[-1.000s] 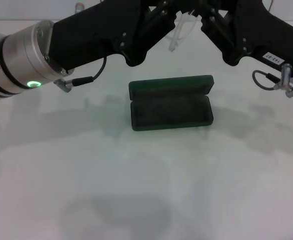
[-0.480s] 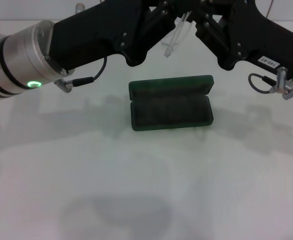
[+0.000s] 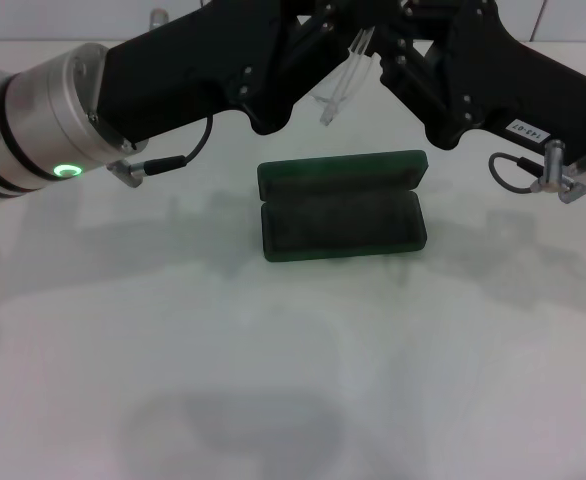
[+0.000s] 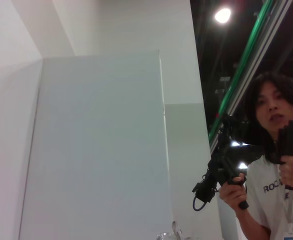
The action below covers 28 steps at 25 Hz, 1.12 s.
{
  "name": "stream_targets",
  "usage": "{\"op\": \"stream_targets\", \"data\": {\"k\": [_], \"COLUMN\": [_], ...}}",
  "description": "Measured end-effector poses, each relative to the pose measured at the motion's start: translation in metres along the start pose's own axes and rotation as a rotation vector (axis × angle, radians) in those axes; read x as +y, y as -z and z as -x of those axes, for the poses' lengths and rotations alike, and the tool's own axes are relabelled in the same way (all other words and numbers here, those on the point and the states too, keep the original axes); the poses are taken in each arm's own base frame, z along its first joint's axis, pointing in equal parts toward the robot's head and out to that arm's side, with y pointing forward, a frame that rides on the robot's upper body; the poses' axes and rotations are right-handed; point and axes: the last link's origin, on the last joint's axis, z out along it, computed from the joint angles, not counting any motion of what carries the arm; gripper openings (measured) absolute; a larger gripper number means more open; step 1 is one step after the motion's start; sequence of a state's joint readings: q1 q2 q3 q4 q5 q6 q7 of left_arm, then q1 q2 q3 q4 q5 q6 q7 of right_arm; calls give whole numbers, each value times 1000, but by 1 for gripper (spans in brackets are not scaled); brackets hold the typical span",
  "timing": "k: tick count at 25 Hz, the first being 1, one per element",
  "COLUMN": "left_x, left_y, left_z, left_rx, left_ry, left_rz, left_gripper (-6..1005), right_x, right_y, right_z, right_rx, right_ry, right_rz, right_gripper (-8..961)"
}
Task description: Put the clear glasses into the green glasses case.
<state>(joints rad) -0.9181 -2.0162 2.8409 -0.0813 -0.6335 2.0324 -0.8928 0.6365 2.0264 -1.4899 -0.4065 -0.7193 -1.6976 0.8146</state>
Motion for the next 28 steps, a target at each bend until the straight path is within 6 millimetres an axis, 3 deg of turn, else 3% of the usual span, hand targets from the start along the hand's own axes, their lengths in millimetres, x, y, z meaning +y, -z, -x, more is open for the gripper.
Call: {"op": "stream_targets", "data": {"k": [28], "left_x": [4], "left_y": [16], "left_z": [1], "left_rx": [-5], "left_ry": [3], "left_rz": [-45], "left_gripper": [45], "right_x": [-4], "right_y": [9], "right_z": [6], "right_rx": [-27], "right_ry": [50], "right_rz": [-48], "right_gripper": [83]}}
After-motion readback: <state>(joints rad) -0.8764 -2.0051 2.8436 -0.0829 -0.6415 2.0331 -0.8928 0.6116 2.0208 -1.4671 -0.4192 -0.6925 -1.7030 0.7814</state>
